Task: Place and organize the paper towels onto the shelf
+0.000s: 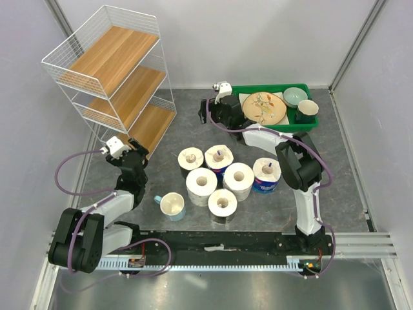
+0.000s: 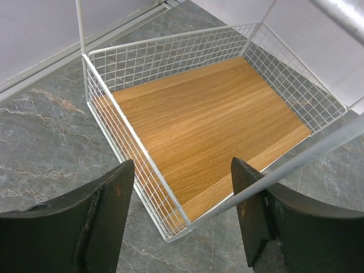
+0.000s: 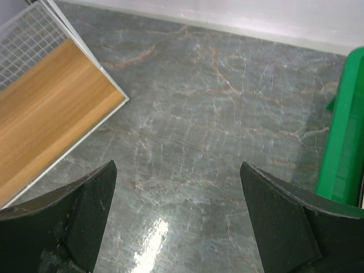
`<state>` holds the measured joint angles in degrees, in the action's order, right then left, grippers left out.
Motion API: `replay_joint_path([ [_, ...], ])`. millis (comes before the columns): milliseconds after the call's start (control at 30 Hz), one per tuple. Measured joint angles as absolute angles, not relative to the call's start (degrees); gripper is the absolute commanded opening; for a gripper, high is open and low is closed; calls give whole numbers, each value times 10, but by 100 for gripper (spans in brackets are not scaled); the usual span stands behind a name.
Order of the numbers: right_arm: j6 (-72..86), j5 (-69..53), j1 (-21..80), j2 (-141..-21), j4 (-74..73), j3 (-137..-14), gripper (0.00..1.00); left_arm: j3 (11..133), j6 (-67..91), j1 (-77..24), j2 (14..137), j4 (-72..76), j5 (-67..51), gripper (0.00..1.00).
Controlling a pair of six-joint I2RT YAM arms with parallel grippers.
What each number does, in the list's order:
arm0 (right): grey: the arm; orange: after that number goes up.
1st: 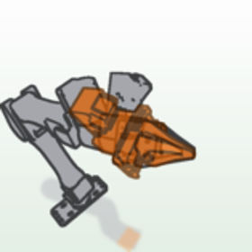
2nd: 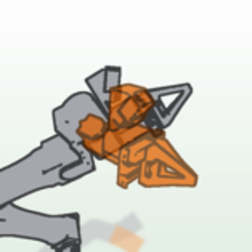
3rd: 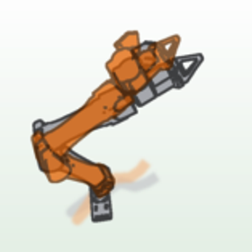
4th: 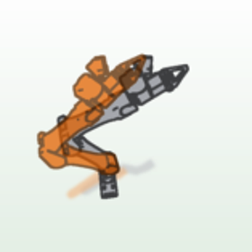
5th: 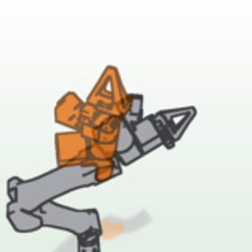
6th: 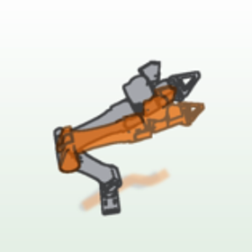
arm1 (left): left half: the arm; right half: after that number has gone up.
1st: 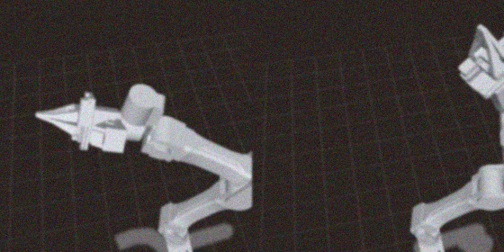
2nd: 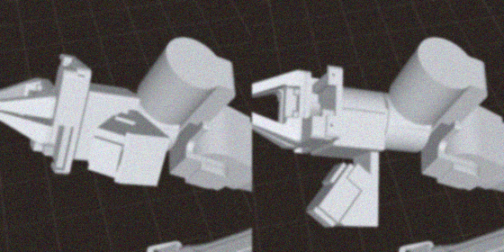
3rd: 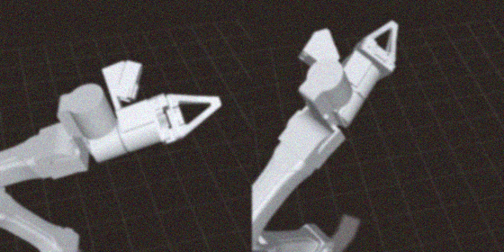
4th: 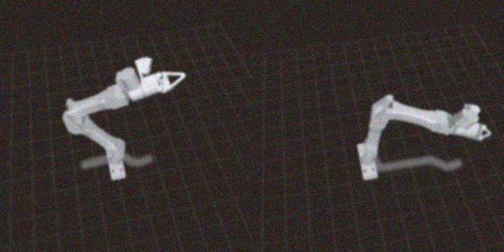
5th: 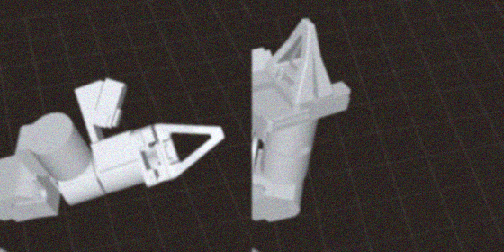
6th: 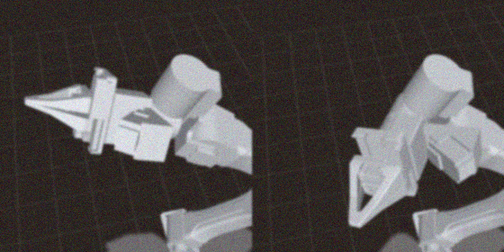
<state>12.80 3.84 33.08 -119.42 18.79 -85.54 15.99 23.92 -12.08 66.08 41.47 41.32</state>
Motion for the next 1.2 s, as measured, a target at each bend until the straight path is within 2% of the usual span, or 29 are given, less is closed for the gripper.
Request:
replay_joint_path([
  [67, 126, 39, 331, -1192, 188, -847, 98, 160, 237, -121, 661, 419, 415, 86],
  [167, 125, 39, 331, -1188, 189, -836, 98, 160, 230, -121, 661, 424, 421, 86],
  [600, 107, 39, 331, -1164, 194, -810, 98, 165, 159, -120, 686, 565, 433, 84],
  [900, 102, 39, 329, -1162, 194, -799, 98, 183, 113, -120, 714, 617, 383, 60],
  [933, 101, 39, 329, -1162, 194, -798, 98, 183, 109, -120, 714, 617, 368, 52],
  [1033, 101, 39, 328, -1162, 196, -794, 98, 184, 105, -120, 714, 617, 343, 37],
  [1200, 101, 39, 326, -1155, 196, -782, 98, 184, 100, -119, 714, 616, 323, 28],
])
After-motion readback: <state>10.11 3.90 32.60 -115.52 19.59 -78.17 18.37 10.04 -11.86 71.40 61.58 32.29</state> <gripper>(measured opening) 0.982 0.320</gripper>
